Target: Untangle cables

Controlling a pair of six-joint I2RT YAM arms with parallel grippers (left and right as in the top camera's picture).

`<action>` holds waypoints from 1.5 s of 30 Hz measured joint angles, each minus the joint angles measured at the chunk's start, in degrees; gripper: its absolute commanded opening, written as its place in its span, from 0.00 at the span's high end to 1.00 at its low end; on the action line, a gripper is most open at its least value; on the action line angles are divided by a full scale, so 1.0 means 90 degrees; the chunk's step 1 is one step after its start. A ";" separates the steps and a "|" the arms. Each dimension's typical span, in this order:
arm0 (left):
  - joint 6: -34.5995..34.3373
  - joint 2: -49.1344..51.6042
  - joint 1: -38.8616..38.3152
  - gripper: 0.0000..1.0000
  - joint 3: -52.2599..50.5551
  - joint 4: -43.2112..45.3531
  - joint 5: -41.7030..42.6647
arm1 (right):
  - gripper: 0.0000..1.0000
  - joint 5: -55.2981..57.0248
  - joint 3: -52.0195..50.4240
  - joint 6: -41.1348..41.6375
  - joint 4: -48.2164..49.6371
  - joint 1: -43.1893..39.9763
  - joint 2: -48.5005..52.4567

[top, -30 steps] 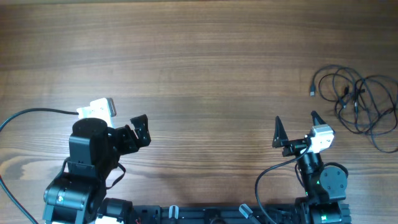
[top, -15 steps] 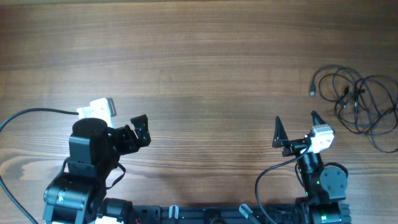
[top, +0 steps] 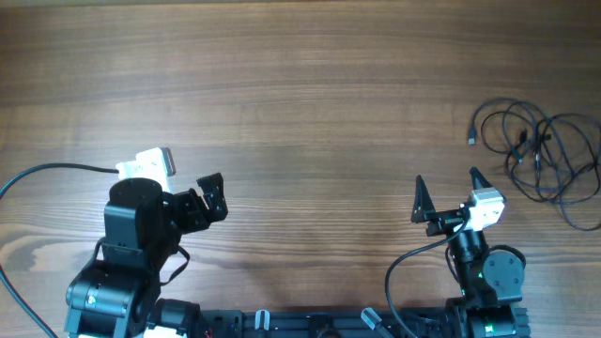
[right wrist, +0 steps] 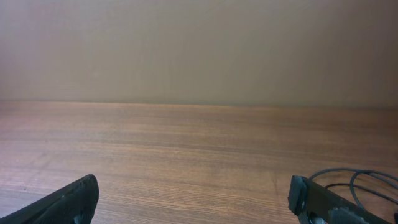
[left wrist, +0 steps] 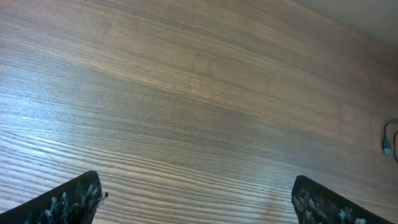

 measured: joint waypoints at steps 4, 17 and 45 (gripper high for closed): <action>0.0000 -0.0267 0.0342 0.00 -0.0056 -0.0248 0.0005 | 0.00 0.0000 0.0002 0.0000 0.0000 0.0000 0.0000; -0.0029 -0.3079 0.1098 0.00 -0.3259 0.3274 0.0576 | 0.00 0.0000 0.0002 0.0000 0.0002 0.0000 0.0000; 0.0427 -0.4243 0.1098 0.00 -0.5287 0.5236 0.0748 | 0.00 0.0000 0.0002 0.0000 0.0002 0.0000 0.0000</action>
